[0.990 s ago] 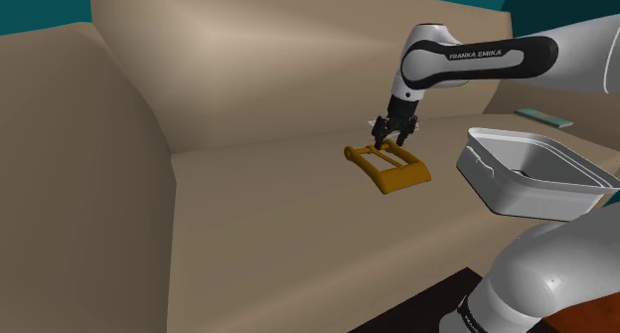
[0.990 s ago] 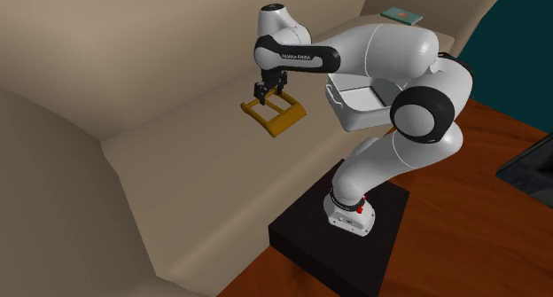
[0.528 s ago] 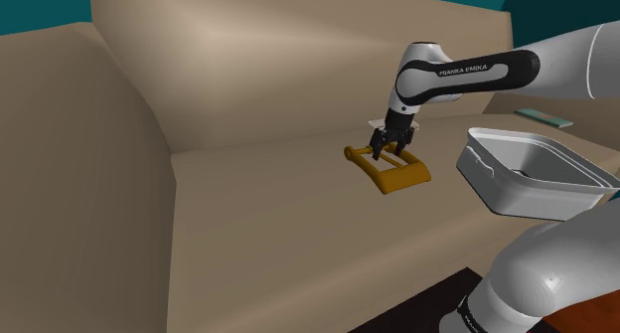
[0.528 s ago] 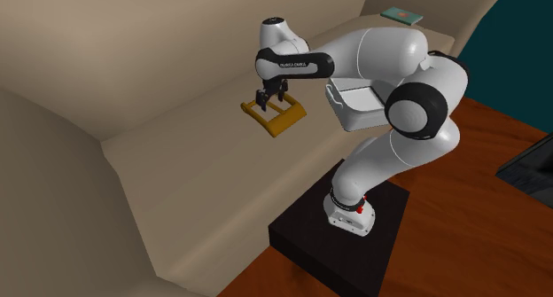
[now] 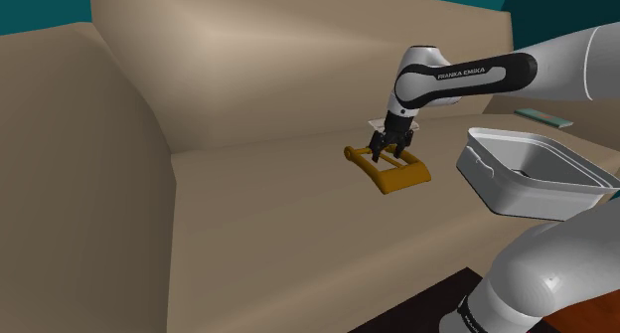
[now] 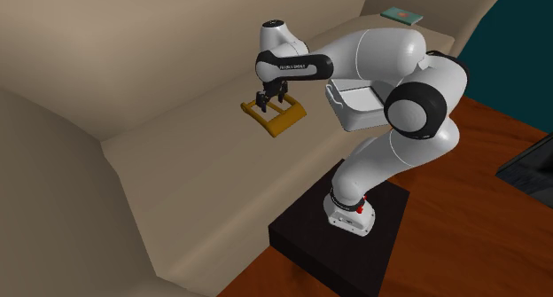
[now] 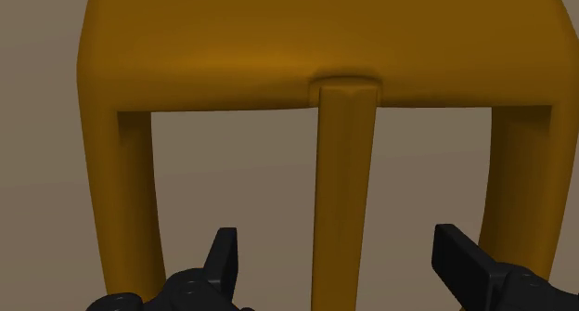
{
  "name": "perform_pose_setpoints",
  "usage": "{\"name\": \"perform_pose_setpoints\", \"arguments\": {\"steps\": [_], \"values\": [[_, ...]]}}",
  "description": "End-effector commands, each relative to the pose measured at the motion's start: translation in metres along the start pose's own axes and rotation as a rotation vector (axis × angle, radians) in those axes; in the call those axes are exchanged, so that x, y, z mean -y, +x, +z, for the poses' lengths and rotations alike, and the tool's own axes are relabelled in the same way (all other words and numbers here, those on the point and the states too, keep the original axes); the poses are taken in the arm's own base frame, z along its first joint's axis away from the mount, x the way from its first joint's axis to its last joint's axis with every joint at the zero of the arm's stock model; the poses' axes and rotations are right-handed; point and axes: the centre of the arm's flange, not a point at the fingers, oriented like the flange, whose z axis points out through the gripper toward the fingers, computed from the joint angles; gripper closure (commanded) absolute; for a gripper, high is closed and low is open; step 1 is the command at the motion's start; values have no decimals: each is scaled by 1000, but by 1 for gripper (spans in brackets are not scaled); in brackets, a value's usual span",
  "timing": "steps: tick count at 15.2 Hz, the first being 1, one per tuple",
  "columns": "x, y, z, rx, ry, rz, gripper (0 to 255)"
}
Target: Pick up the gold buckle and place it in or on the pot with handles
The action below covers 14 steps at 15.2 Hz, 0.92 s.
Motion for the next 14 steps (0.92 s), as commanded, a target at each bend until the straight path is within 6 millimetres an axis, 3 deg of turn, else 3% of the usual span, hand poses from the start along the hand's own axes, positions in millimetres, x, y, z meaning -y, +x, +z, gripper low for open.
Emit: {"name": "perform_pose_setpoints", "arguments": {"steps": [1,10,14], "values": [[0,0,0,0,0,0,255],[0,0,0,0,0,0,255],[1,0,-21,0,0,0,255]]}}
